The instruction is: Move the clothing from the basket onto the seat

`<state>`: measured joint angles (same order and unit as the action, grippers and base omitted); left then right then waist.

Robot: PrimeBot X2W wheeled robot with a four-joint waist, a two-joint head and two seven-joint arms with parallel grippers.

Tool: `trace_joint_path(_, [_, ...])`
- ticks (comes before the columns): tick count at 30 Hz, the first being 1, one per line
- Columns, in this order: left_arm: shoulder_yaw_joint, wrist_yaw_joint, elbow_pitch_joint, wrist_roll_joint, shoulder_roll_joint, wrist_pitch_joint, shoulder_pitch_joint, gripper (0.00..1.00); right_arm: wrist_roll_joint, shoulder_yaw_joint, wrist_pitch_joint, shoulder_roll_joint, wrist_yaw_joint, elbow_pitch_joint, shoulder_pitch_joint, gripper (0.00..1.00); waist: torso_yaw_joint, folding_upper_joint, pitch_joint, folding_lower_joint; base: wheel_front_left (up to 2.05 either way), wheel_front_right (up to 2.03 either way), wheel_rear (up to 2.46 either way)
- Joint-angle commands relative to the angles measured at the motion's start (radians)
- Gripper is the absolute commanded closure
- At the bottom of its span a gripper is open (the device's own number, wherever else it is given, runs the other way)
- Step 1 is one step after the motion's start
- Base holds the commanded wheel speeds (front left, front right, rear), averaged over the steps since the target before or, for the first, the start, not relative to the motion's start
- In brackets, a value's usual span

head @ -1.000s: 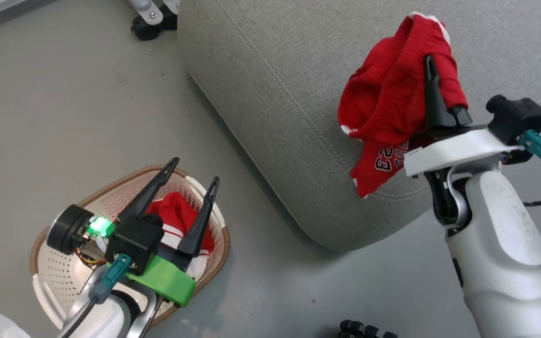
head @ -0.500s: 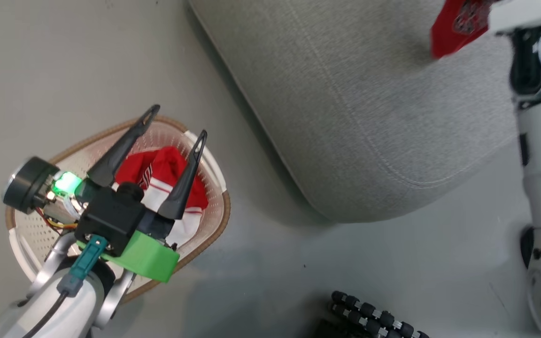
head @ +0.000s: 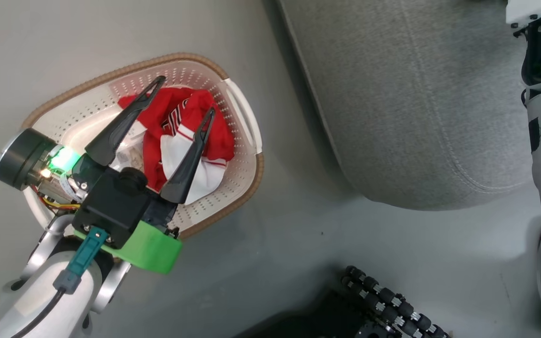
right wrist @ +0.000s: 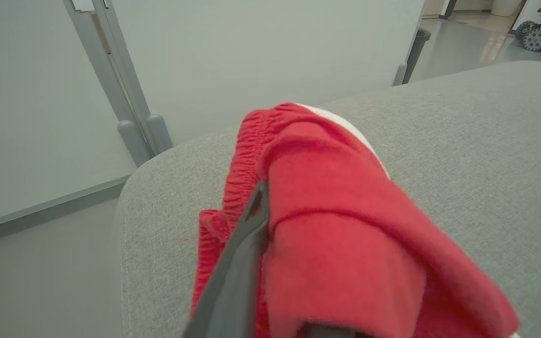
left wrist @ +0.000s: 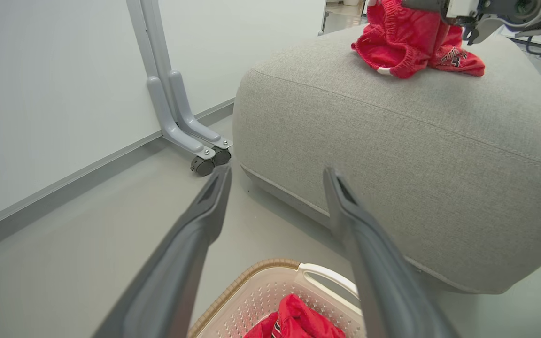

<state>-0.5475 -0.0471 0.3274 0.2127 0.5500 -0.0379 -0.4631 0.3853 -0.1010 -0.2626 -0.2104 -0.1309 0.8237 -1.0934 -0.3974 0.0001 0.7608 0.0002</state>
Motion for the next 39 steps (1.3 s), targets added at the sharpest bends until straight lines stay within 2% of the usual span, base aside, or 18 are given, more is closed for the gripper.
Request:
trace_joint_path(1, [0.002,0.004,-0.003,-0.007,0.007,0.006,-0.021,0.0,-0.009,-0.009,-0.003,0.003,0.0,0.006,0.009,0.0,0.037,-0.0001,0.036,-0.0002,0.0,0.0,0.0])
trace_joint_path(6, [-0.008,-0.001,-0.028,0.004,-0.011,0.024,-0.016,0.0,-0.04,-0.048,-0.003,0.018,0.0,-0.015,0.081,0.0,0.042,-0.0001,0.005,-0.0002,0.0,0.0,0.0])
trace_joint_path(11, [-0.025,-0.003,-0.076,0.019,-0.042,0.066,0.004,0.0,-0.079,-0.077,-0.003,0.036,0.0,-0.08,0.208,0.0,0.055,-0.0001,-0.071,-0.0002,0.0,0.0,0.0])
trace_joint_path(21, [-0.049,-0.031,-0.21,0.072,-0.122,0.176,0.077,0.0,-0.16,-0.143,-0.003,0.091,0.0,-0.375,0.514,0.0,0.133,-0.0001,-0.286,-0.0002,0.0,0.0,0.0])
trace_joint_path(30, [-0.034,-0.068,-0.322,0.126,-0.183,0.251,0.141,0.0,-0.246,-0.067,-0.003,0.135,0.0,-0.62,0.732,0.0,0.24,-0.0001,-0.441,-0.0002,0.0,0.0,0.0])
trace_joint_path(39, [0.012,-0.1,-0.398,0.152,-0.219,0.295,0.179,0.0,-0.277,0.012,0.032,0.153,0.0,-0.755,0.861,0.0,0.358,-0.0001,-0.528,-0.0002,0.0,0.0,0.0])
